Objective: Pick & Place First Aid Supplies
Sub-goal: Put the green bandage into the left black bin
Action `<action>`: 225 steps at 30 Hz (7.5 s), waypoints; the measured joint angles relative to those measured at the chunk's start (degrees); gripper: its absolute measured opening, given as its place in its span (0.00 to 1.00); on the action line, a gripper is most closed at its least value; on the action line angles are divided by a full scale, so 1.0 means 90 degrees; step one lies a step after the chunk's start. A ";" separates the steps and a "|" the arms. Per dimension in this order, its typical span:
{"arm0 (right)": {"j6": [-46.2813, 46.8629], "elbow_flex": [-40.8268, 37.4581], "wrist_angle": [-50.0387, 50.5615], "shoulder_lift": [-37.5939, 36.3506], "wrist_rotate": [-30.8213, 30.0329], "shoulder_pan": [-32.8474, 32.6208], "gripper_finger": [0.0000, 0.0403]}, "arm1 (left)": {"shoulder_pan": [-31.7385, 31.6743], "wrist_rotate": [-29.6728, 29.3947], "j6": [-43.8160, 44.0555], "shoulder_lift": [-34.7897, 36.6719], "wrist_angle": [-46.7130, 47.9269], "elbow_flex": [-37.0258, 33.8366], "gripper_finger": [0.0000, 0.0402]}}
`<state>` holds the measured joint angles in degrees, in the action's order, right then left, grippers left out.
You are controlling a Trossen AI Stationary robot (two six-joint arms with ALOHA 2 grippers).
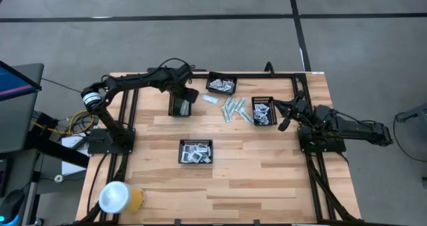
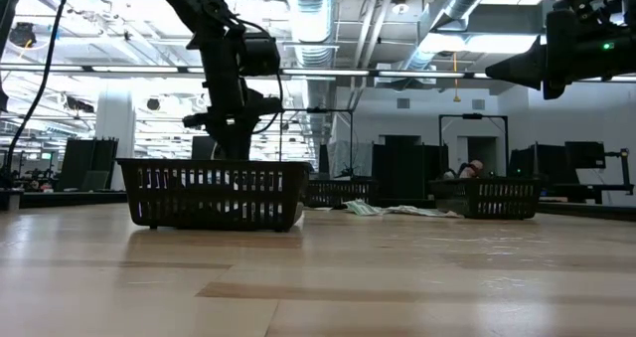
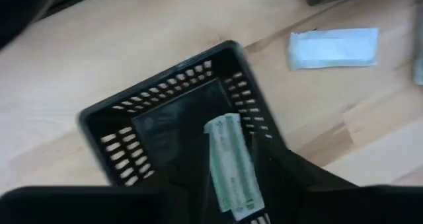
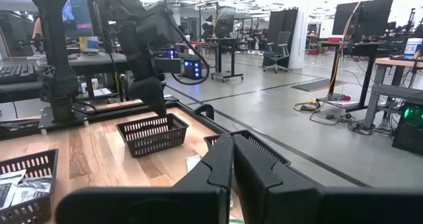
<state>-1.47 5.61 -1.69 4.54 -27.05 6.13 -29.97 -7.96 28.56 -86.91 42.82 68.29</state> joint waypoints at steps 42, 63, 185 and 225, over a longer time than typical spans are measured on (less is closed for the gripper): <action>0.0001 0.0000 -0.0001 -0.0001 0.0000 0.0000 0.02 | 0.1118 0.0978 -0.5263 -0.2118 -0.1759 0.1731 0.29; -0.0001 -0.0001 0.0000 -0.0001 0.0000 0.0000 0.02 | 0.1118 -0.0212 -0.2167 -0.2113 -0.1500 0.1408 0.29; 0.0000 -0.0001 0.0000 0.0000 0.0000 0.0001 0.02 | 0.0825 0.0364 -0.2886 -0.1770 -0.3260 0.0102 0.39; 0.0001 -0.0001 0.0000 -0.0002 0.0000 0.0000 0.02 | 0.0752 0.0709 -0.3291 -0.2154 -0.3198 0.0119 0.20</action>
<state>-1.46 5.61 -1.69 4.51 -27.05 6.13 -23.20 -1.58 -1.06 -106.30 14.04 69.36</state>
